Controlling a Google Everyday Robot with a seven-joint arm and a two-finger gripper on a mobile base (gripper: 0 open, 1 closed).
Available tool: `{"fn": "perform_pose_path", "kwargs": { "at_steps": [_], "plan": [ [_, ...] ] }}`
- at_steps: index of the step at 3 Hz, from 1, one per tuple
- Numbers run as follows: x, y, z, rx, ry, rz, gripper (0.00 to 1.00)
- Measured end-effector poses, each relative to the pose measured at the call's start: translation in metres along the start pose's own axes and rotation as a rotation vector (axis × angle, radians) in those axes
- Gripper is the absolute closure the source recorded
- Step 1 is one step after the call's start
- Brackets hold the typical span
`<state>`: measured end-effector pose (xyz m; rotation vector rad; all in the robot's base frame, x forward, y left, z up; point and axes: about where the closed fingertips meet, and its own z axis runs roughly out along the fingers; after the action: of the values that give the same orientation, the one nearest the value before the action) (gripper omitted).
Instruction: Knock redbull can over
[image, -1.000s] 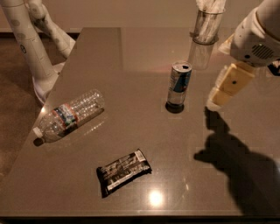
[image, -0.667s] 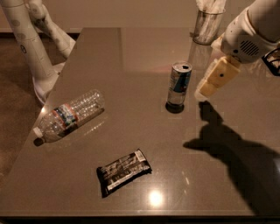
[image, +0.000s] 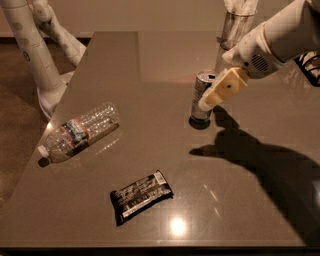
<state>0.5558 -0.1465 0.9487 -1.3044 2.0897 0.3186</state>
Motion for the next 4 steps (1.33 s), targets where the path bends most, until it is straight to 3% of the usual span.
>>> {"fn": "perform_pose_path", "kwargs": {
  "at_steps": [1,2,4],
  "plan": [
    [-0.006,0.004,0.019,-0.022,-0.069,0.011,0.00],
    [-0.008,0.002,0.031,-0.023,-0.129,0.027,0.12],
    [-0.011,-0.001,0.028,-0.024,-0.179,0.030,0.58]
  ]
}}
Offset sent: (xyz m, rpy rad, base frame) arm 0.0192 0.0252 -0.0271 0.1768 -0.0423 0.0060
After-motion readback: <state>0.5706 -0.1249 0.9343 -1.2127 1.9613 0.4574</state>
